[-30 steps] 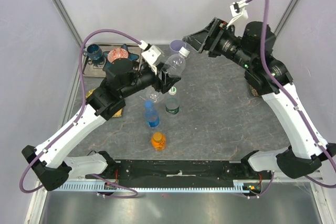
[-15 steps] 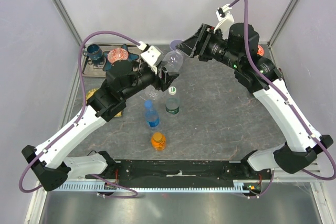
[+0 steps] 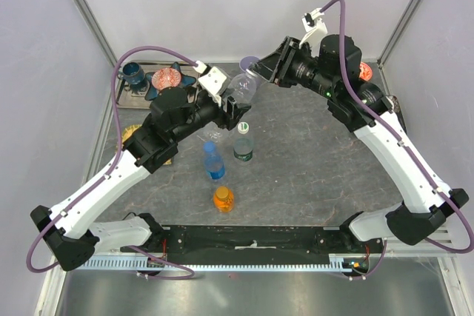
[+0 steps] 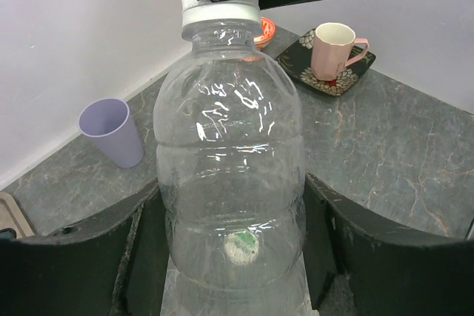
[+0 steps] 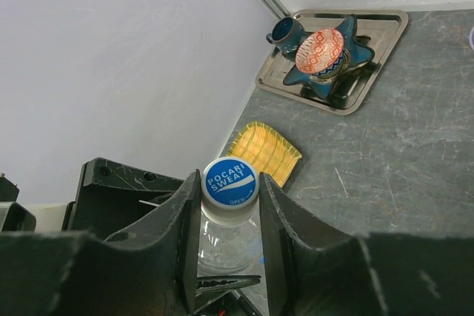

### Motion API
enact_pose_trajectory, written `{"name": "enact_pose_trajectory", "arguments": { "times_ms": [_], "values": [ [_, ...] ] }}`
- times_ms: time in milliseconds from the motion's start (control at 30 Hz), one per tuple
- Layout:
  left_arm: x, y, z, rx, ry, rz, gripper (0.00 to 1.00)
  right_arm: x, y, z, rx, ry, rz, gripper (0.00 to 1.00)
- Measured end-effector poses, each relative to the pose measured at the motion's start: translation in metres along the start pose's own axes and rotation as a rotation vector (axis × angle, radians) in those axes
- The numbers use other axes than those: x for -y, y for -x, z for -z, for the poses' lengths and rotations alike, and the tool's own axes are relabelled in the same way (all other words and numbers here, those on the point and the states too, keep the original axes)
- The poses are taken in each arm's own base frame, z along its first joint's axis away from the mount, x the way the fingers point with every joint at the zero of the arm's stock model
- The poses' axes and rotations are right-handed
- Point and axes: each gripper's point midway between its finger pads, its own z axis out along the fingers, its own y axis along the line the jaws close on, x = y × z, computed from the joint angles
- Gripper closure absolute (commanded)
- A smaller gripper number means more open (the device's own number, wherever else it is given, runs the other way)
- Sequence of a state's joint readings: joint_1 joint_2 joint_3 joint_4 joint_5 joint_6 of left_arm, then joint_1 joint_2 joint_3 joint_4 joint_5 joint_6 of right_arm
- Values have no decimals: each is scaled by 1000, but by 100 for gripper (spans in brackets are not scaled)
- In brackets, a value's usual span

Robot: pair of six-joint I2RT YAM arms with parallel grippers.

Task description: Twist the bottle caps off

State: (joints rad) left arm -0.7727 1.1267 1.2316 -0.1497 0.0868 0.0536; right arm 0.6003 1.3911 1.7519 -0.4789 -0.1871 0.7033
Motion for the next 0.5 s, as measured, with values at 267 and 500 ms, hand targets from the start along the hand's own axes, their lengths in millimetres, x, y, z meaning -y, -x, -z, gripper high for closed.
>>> {"name": "enact_pose_trajectory", "arguments": {
  "times_ms": [267,500],
  "values": [
    [1,-5,0,-12,-4,1,70,4,-5,0,8,9,7,100],
    [12,-1,4,-1,-72,10,75,-3,-6,11,25,64,44,100]
  ]
}}
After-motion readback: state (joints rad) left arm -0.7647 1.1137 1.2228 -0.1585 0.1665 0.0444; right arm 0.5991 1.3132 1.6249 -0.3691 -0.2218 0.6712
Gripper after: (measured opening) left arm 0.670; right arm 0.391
